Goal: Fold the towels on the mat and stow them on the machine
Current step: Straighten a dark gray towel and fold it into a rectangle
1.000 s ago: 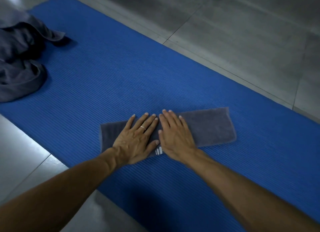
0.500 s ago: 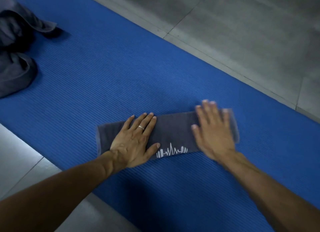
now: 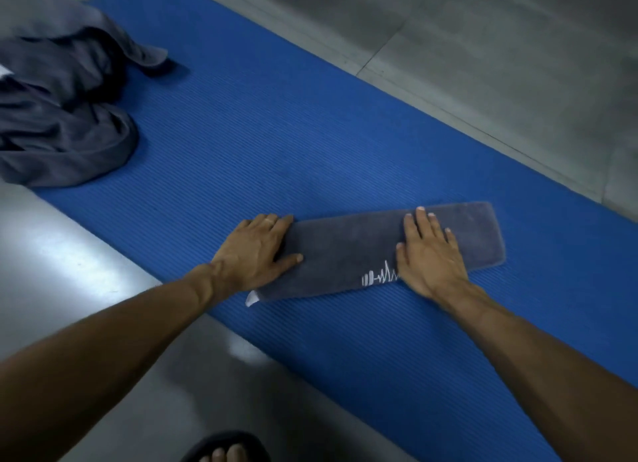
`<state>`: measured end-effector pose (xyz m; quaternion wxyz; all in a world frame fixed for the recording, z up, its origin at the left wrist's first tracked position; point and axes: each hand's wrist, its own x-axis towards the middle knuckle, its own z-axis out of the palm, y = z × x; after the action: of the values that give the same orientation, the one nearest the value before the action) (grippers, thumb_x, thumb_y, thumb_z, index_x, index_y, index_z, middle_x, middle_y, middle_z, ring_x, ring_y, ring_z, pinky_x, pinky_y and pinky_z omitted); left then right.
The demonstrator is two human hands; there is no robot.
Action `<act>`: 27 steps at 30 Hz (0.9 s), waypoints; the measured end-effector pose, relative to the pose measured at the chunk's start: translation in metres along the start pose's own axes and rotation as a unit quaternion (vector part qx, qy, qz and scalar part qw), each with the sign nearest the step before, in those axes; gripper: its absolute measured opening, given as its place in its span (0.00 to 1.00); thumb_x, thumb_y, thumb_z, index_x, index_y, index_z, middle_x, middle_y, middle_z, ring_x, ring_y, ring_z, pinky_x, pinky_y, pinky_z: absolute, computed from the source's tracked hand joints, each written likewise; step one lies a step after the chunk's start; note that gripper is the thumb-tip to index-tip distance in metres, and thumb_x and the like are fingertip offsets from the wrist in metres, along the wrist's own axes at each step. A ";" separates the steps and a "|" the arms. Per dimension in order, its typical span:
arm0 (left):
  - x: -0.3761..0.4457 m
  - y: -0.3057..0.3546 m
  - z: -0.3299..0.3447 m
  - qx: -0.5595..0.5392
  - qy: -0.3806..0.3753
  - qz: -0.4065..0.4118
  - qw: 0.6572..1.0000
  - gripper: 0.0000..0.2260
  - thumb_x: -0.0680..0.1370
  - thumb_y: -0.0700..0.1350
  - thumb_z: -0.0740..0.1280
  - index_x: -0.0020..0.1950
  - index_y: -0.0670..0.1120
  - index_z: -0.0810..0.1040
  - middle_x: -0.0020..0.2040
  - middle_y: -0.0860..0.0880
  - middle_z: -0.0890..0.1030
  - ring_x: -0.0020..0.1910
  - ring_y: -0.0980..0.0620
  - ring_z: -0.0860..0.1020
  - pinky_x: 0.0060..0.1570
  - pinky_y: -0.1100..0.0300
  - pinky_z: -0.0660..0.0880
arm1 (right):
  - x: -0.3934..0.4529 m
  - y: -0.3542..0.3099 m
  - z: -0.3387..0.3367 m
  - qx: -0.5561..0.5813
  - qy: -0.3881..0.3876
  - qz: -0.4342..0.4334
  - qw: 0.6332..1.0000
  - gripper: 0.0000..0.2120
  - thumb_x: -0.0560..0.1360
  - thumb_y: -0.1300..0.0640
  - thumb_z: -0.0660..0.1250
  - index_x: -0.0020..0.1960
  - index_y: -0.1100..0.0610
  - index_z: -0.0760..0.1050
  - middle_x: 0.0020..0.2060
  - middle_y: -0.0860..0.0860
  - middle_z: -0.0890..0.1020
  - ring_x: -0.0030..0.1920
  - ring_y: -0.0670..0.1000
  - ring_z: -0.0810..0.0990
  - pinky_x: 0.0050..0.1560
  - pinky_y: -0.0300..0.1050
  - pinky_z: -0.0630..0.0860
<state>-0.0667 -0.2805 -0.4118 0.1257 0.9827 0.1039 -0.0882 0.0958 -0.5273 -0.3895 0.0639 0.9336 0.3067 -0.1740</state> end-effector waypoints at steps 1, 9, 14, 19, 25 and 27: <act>0.004 -0.004 -0.004 -0.035 0.009 -0.005 0.999 0.30 0.75 0.66 0.59 0.70 0.48 0.67 0.62 0.48 0.75 0.62 0.48 0.72 0.62 0.52 0.68 | -0.009 -0.015 -0.003 0.022 0.019 -0.020 0.999 0.30 0.82 0.47 0.49 0.79 0.58 0.46 0.79 0.55 0.46 0.79 0.54 0.46 0.77 0.57 0.48; 0.017 -0.010 -0.031 -0.265 -0.140 -0.116 0.947 0.13 0.71 0.58 0.73 0.42 0.50 0.76 0.41 0.52 0.79 0.43 0.53 0.78 0.37 0.60 0.70 | -0.058 -0.095 0.016 0.094 0.065 -0.180 0.977 0.32 0.77 0.47 0.61 0.77 0.58 0.59 0.76 0.54 0.60 0.75 0.53 0.59 0.73 0.49 0.57; 0.015 -0.001 -0.043 -0.363 -0.147 -0.160 0.906 0.13 0.75 0.54 0.71 0.44 0.44 0.78 0.41 0.46 0.82 0.42 0.47 0.81 0.38 0.54 0.77 | -0.065 -0.099 0.022 0.121 0.080 -0.205 0.968 0.38 0.73 0.41 0.65 0.77 0.56 0.59 0.76 0.53 0.60 0.75 0.52 0.59 0.74 0.49 0.58; 0.021 0.005 -0.046 -0.530 -0.192 -0.262 0.783 0.12 0.76 0.50 0.68 0.51 0.42 0.80 0.47 0.43 0.84 0.47 0.45 0.81 0.55 0.50 0.77 | -0.068 -0.105 0.016 0.141 0.152 -0.172 0.963 0.43 0.68 0.39 0.72 0.76 0.52 0.58 0.73 0.54 0.65 0.69 0.56 0.67 0.66 0.56 0.67; 0.030 0.020 -0.068 -0.599 -0.127 -0.330 0.719 0.24 0.78 0.63 0.58 0.48 0.42 0.77 0.44 0.45 0.81 0.37 0.46 0.80 0.42 0.55 0.76 | -0.066 -0.102 -0.018 0.362 0.175 -0.100 0.910 0.11 0.77 0.50 0.66 0.56 0.54 0.72 0.45 0.46 0.79 0.46 0.49 0.78 0.47 0.48 0.75; 0.039 0.030 -0.078 -0.548 -0.042 -0.303 0.778 0.32 0.77 0.70 0.52 0.47 0.42 0.78 0.44 0.44 0.80 0.41 0.45 0.80 0.47 0.52 0.77 | -0.064 -0.087 -0.031 0.518 0.139 0.015 0.844 0.09 0.78 0.49 0.65 0.54 0.53 0.73 0.43 0.43 0.80 0.45 0.45 0.79 0.49 0.45 0.76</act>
<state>-0.0108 -0.2807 -0.3386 0.6142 0.6605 0.4221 -0.0914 0.0053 -0.4855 -0.3384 -0.4701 0.8496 0.1629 -0.1752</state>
